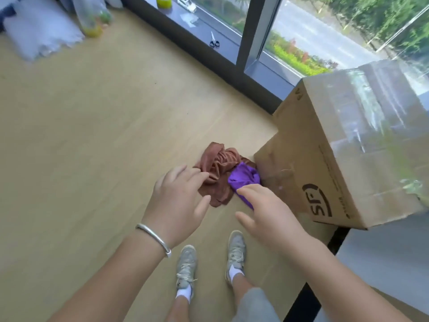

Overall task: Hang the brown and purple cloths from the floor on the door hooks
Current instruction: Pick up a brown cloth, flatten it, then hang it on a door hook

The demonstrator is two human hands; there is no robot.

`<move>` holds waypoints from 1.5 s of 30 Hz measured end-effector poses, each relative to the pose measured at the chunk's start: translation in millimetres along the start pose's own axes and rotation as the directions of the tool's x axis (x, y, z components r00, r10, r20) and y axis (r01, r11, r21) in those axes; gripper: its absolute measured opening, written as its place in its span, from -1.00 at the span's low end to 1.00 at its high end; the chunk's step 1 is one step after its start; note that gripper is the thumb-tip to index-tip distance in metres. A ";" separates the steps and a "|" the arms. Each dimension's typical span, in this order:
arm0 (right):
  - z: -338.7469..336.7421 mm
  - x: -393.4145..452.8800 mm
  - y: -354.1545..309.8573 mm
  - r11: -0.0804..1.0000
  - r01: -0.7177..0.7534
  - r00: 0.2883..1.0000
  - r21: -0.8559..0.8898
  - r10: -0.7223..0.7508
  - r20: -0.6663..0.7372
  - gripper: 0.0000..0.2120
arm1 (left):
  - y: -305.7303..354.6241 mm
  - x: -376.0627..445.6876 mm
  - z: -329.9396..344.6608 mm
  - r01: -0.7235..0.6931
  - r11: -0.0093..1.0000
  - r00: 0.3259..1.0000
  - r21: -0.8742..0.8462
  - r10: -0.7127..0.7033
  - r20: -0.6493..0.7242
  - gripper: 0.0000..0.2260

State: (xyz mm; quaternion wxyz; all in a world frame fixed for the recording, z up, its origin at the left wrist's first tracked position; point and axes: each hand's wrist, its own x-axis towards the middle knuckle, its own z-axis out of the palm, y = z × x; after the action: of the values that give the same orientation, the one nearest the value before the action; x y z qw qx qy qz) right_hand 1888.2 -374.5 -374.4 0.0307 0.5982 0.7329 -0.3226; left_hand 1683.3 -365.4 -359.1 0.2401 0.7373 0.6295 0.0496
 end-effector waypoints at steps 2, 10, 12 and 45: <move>35.2 35.0 27.5 1.000 0.017 0.999 -0.017 -0.017 0.046 -0.56 | -20.3 23.8 46.8 0.030 0.998 1.000 -0.052 -0.030 0.002 -0.65; 218.0 157.0 145.0 0.999 -0.008 0.990 -0.031 0.013 0.144 -0.53 | -117.9 86.6 290.5 0.176 0.974 0.977 -0.143 -0.154 0.148 -0.70; 269.2 182.5 175.5 0.997 -0.005 0.985 -0.078 0.019 0.174 -0.53 | -143.5 97.4 353.9 0.179 0.976 0.971 -0.124 -0.154 0.184 -0.74; 474.1 377.0 328.4 0.934 0.020 0.998 0.357 0.004 -0.069 -0.66 | -274.0 276.9 619.4 -0.089 0.751 0.910 -0.655 0.328 0.253 -0.77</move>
State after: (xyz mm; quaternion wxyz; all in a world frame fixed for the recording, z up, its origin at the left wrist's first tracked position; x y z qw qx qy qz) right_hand 1914.6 -268.0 -1054.7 -0.1049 0.6015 0.6651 -0.4300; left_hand 1724.2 -257.2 -1081.6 0.5742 0.6771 0.4348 0.1511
